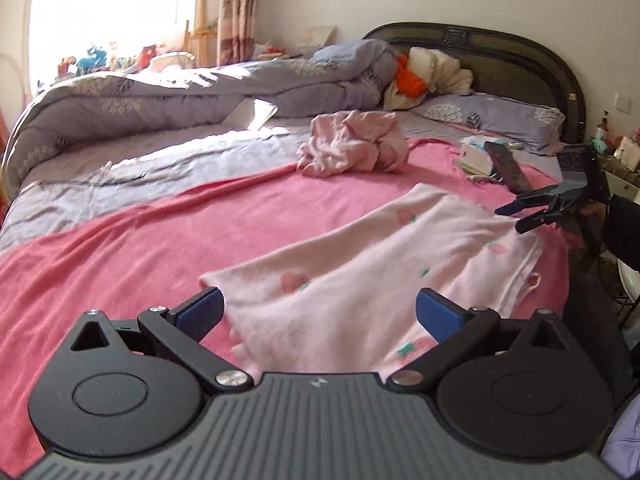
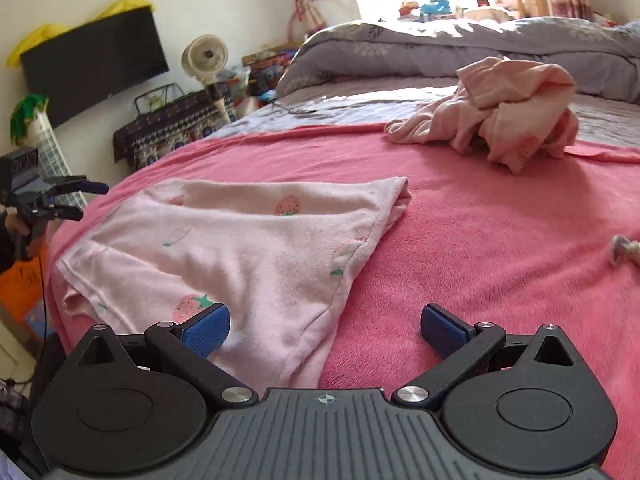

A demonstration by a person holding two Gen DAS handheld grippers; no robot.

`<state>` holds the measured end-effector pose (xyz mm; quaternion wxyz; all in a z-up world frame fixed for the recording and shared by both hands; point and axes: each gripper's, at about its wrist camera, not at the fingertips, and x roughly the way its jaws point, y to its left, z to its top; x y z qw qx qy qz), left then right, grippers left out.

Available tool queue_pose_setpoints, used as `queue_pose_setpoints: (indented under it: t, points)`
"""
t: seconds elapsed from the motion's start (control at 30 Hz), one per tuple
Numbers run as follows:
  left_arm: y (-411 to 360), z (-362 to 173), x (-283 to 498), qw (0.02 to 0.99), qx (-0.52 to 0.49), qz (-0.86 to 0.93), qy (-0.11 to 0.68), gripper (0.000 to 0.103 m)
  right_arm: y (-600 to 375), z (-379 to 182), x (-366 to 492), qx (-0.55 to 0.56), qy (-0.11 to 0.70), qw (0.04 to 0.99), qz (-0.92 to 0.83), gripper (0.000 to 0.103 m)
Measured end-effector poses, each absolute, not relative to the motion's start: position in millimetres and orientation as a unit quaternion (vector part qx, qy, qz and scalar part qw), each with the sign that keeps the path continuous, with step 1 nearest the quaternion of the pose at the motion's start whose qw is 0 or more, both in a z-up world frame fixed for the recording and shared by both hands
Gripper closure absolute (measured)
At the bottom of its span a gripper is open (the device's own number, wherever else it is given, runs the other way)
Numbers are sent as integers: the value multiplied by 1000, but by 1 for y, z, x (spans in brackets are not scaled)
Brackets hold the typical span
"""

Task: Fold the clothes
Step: 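Move the open right gripper to the collar end of the pink shirt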

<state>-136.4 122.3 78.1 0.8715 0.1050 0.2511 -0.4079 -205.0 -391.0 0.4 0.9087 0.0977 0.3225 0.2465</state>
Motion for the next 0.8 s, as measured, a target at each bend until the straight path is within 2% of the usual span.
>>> queue_pose_setpoints:
  t: [0.13, 0.2, 0.4, 0.57, 0.67, 0.8]
  points:
    - [48, 81, -147, 849, 228, -426, 215, 0, -403, 2, -224, 202, 318, 888, 265, 0]
    - [10, 66, -153, 818, 283, -451, 218, 0, -407, 1, -221, 252, 347, 863, 268, 0]
    - [-51, 26, -148, 761, 296, -512, 267, 0, -416, -8, -182, 359, 371, 821, 243, 0]
    - [-67, 23, -127, 767, 280, -510, 270, 0, -395, -7, -158, 305, 369, 849, 225, 0]
    - [-67, 14, -104, 754, 263, -513, 316, 0, -374, -7, -158, 243, 360, 876, 207, 0]
    - [-60, 25, -85, 729, 243, -538, 346, 0, -375, -9, -162, 239, 357, 874, 225, 0]
